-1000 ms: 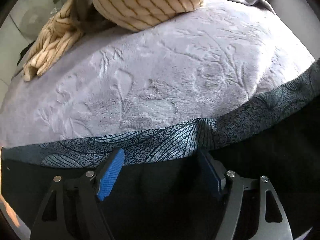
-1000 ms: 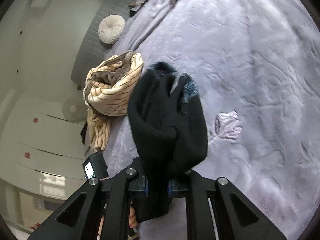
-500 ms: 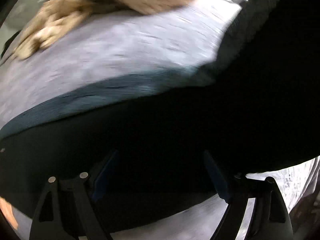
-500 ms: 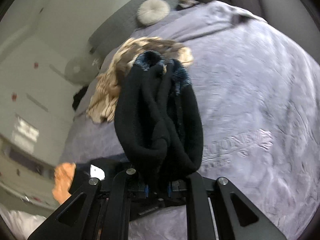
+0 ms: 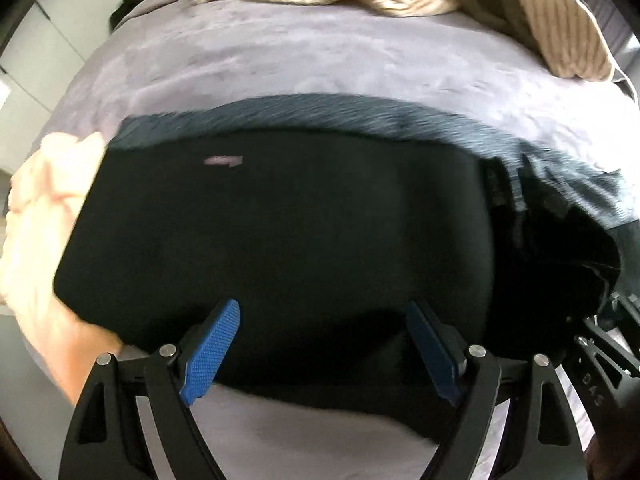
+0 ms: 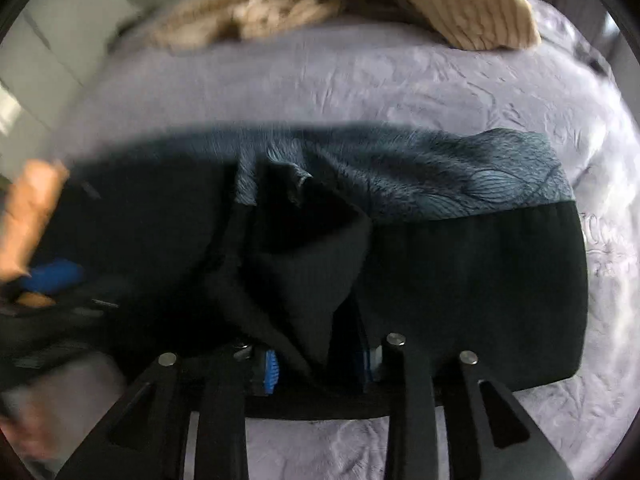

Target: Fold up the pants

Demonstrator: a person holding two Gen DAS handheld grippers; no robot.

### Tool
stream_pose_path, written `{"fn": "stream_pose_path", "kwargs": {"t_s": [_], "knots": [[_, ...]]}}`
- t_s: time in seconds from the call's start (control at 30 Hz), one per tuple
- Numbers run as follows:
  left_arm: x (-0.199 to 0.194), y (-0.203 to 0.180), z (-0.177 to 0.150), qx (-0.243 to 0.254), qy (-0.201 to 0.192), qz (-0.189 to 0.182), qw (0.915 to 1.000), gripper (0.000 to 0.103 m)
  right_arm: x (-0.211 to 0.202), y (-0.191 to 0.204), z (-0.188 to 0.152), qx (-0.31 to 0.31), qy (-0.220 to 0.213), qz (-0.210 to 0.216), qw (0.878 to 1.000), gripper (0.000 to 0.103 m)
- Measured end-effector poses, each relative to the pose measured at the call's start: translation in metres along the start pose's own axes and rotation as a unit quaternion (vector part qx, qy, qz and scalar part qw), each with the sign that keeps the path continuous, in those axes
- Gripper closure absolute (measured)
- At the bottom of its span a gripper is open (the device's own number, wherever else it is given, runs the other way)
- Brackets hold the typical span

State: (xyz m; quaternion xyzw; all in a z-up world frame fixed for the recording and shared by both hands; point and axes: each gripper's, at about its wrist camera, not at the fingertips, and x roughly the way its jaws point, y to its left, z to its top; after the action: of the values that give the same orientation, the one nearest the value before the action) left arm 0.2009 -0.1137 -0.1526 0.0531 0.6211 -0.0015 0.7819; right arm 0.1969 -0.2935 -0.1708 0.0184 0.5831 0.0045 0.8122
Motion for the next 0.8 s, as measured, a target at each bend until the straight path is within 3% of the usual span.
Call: {"fn": "stream_pose_path", "kwargs": {"t_s": [0.03,0.07,0.1,0.13,0.2,0.27,0.33,0.4,0.47,0.57,0.67,0.73,0.8], "knots": [[0.000,0.005,-0.001,0.000,0.001,-0.001,1.0000,0.017,-0.002,0.011,-0.002,-0.020,-0.005,-0.021,1.000,0.059],[0.001,0.009,-0.001,0.000,0.003,-0.004,1.0000,0.017,-0.007,0.021,-0.002,-0.039,-0.007,-0.031,0.999,0.048],[0.002,0.011,0.003,0.001,0.004,-0.007,1.0000,0.017,-0.014,0.028,-0.003,-0.051,-0.009,-0.030,0.998,0.037],[-0.002,0.011,0.004,0.002,0.003,-0.012,0.9999,0.017,-0.025,0.034,-0.003,-0.059,-0.013,-0.015,0.998,0.035],[-0.005,0.013,0.007,0.008,-0.001,-0.033,0.9994,0.017,-0.049,0.035,-0.003,-0.057,-0.024,0.058,0.996,0.034],[-0.017,0.005,0.007,0.020,-0.008,-0.063,0.9978,0.017,-0.071,0.012,-0.008,-0.012,-0.029,0.162,0.986,0.034],[-0.023,-0.002,0.014,0.033,-0.009,-0.099,0.9945,0.017,-0.078,-0.025,-0.016,0.060,-0.030,0.206,0.976,0.034],[-0.032,-0.023,0.011,0.046,-0.001,-0.141,0.9889,0.017,-0.072,-0.080,-0.032,0.176,-0.012,0.253,0.951,0.034],[-0.039,-0.046,0.007,0.056,0.008,-0.185,0.9810,0.017,-0.063,-0.126,-0.058,0.285,0.002,0.276,0.918,0.034],[-0.034,-0.077,0.014,0.070,0.024,-0.217,0.9734,0.017,-0.047,-0.164,-0.077,0.366,-0.001,0.309,0.878,0.034],[-0.025,-0.100,0.016,0.077,0.040,-0.229,0.9696,0.017,-0.031,-0.174,-0.080,0.395,0.004,0.338,0.854,0.034],[-0.009,-0.110,0.019,0.076,0.057,-0.226,0.9696,0.020,-0.016,-0.175,-0.074,0.404,0.010,0.348,0.846,0.034],[0.006,-0.118,0.020,0.076,0.070,-0.224,0.9691,0.041,-0.008,-0.174,-0.075,0.408,0.012,0.353,0.842,0.041]]}}
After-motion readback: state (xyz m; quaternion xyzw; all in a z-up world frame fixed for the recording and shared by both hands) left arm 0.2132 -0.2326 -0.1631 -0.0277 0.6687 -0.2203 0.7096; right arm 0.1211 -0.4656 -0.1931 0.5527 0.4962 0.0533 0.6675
